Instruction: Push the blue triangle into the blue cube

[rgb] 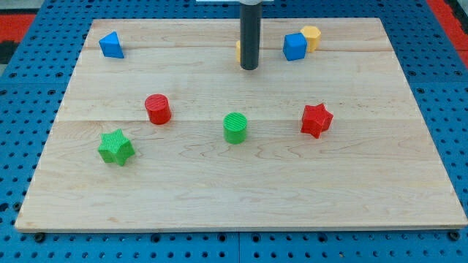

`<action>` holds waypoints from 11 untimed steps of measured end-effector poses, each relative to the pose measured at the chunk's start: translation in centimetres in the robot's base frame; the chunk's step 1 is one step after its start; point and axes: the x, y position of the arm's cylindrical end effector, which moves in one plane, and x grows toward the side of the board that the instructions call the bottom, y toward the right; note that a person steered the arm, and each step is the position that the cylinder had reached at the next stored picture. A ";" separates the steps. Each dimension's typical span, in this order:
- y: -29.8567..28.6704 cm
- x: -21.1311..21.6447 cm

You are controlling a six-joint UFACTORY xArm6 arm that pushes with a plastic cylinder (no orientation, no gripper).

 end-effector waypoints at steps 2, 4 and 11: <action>-2.3 -4.8; -2.7 3.6; -26.0 -6.0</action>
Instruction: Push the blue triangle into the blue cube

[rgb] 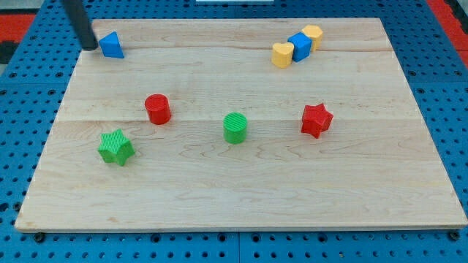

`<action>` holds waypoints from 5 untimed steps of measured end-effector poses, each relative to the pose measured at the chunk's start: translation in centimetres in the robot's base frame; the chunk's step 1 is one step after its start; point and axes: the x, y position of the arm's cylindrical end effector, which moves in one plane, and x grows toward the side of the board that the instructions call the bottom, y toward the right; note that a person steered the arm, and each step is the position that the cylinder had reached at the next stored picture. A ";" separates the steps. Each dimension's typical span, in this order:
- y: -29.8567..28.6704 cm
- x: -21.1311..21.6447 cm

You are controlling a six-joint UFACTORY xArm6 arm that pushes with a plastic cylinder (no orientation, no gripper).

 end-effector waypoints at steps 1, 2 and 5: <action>8.0 0.7; 9.7 0.9; 23.3 -0.8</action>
